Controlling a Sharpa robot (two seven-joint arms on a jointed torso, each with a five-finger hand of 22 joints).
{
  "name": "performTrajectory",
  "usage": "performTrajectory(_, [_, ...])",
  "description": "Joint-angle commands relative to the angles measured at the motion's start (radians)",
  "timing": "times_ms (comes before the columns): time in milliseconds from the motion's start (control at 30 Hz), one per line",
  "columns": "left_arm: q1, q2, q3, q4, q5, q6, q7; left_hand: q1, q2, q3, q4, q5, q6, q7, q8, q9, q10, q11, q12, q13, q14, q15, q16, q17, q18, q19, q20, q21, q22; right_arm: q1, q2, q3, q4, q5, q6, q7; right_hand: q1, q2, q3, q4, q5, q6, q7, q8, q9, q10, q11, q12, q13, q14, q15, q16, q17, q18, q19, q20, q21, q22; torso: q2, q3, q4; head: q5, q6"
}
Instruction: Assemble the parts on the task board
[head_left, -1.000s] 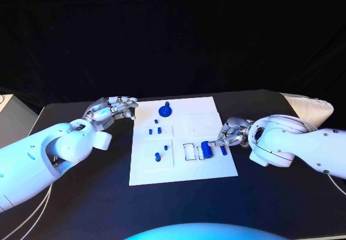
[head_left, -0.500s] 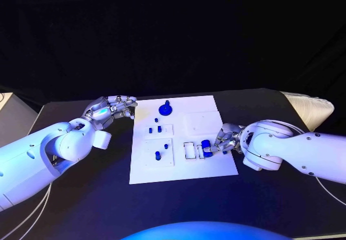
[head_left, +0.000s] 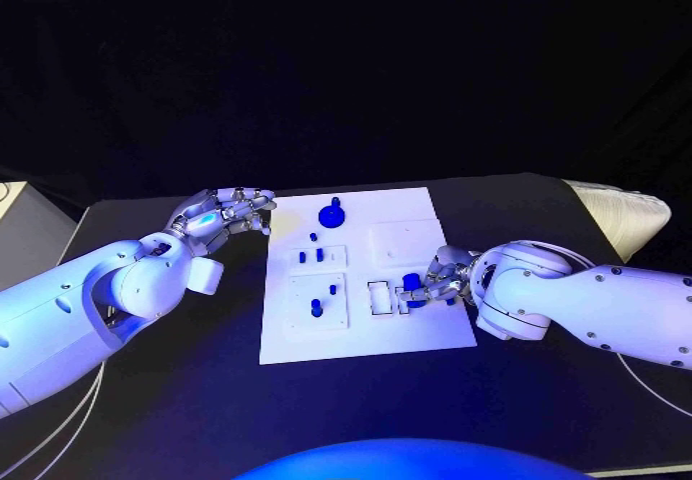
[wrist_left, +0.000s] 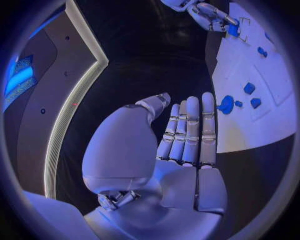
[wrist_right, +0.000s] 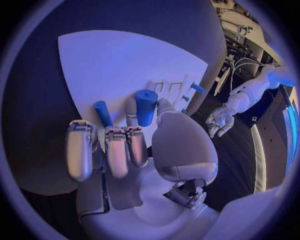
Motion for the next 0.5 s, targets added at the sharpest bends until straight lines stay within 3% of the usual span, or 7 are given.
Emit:
performTrajectory(33, [0.000, 0.000, 0.000, 0.002, 0.004, 0.018, 0.003, 0.005, 0.006, -0.003, 0.001, 0.001, -0.003, 0.006, 0.003, -0.001, -0.005, -0.001, 0.003, -0.001, 0.001, 0.006, -0.003, -0.002, 0.013, 0.005, 0.001, -0.003, -0.001, -0.006, 0.009, -0.002, -0.005, -0.022, -0.007, -0.005, -0.009, -0.003, -0.006, 0.000, 0.006, -0.007, -0.003, -0.006, -0.002, 0.054, -0.005, -0.006, 0.197, 0.100, -0.006, 0.005, 0.228, -0.009, 0.060, -0.008, 0.004, 0.164, 0.000, 0.0003, 0.0005, 0.001, -0.002])
performTrajectory(167, [0.000, -0.001, 0.000, 0.002, 0.004, 0.018, 0.003, 0.005, 0.006, -0.003, 0.001, 0.001, -0.003, 0.006, 0.003, -0.001, -0.005, -0.001, 0.003, -0.001, 0.001, 0.006, -0.003, -0.002, 0.013, 0.005, 0.001, -0.003, -0.001, -0.008, 0.013, -0.002, -0.009, -0.037, -0.012, -0.005, 0.007, 0.004, -0.010, -0.001, 0.030, -0.014, -0.003, -0.003, 0.007, 0.052, -0.004, -0.009, 0.195, 0.101, -0.006, 0.006, 0.229, -0.009, 0.060, -0.007, 0.004, 0.166, -0.001, 0.0001, 0.0004, 0.003, -0.004])
performTrajectory(500, [0.000, -0.002, 0.000, 0.002, 0.004, 0.018, 0.002, 0.005, 0.006, -0.003, 0.001, 0.001, -0.003, 0.006, 0.003, -0.001, -0.005, -0.001, 0.003, -0.001, 0.001, 0.006, -0.003, -0.002, 0.013, 0.005, 0.001, -0.003, -0.001, -0.009, 0.004, -0.002, -0.003, -0.028, -0.043, -0.003, 0.077, 0.021, 0.008, -0.003, 0.205, -0.024, -0.004, -0.001, 0.030, 0.054, -0.006, -0.009, 0.200, 0.102, -0.007, 0.007, 0.235, -0.011, 0.061, -0.007, 0.011, 0.175, -0.002, -0.0004, -0.0003, 0.004, -0.005])
